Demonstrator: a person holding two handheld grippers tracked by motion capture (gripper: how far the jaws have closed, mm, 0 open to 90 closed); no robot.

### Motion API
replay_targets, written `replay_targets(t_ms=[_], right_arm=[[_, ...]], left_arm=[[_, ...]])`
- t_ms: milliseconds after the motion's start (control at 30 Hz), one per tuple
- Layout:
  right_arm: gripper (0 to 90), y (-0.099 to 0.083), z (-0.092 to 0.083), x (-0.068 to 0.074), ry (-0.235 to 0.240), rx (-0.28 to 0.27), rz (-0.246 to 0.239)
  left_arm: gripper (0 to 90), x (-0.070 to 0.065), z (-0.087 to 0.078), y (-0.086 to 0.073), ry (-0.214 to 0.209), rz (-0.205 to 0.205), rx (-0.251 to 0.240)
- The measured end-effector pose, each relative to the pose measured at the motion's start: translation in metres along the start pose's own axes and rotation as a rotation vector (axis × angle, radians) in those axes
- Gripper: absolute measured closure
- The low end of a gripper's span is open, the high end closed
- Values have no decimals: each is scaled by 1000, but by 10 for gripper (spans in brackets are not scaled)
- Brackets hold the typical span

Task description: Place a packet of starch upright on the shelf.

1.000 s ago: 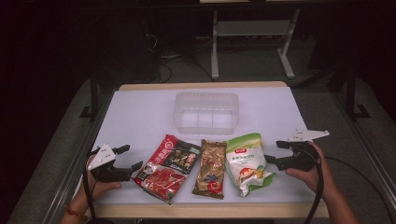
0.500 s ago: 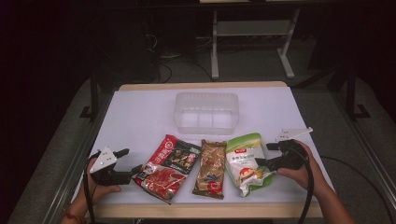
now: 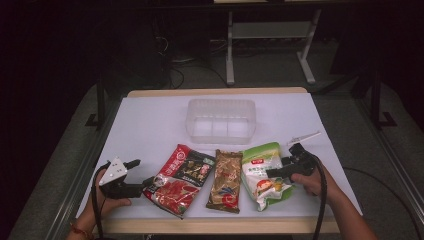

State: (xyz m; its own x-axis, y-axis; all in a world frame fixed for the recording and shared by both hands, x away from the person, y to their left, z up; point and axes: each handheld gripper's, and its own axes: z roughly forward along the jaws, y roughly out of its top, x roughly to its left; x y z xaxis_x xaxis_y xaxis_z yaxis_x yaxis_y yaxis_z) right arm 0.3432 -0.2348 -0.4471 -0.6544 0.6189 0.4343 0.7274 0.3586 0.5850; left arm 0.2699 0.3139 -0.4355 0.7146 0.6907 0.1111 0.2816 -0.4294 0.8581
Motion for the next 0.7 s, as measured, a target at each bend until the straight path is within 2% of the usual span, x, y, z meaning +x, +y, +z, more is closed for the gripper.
replay_targets(t_ms=[33,200,267,300,333,400,533,700], right_arm=[[123,1,2,-1,23,4,2],[128,4,8,1,61,12,-8],[232,7,12,4,111,17,-25],[232,7,12,4,111,17,-25],[291,8,13,9,130,13,-52],[330,10,13,14,132,21,-79],[383,10,14,15,154,31,-81],[565,10,13,18,135,24,-103]], left_arm=[[215,0,1,-1,0,2,2],[217,0,3,-2,-3,4,11],[218,-1,3,-2,-2,10,16],[218,-1,4,-2,-3,10,17],[218,-1,4,-2,-3,10,17],[218,-1,4,-2,-4,8,18],[218,0,5,-3,-4,9,19],[218,0,5,-3,2,12,17]])
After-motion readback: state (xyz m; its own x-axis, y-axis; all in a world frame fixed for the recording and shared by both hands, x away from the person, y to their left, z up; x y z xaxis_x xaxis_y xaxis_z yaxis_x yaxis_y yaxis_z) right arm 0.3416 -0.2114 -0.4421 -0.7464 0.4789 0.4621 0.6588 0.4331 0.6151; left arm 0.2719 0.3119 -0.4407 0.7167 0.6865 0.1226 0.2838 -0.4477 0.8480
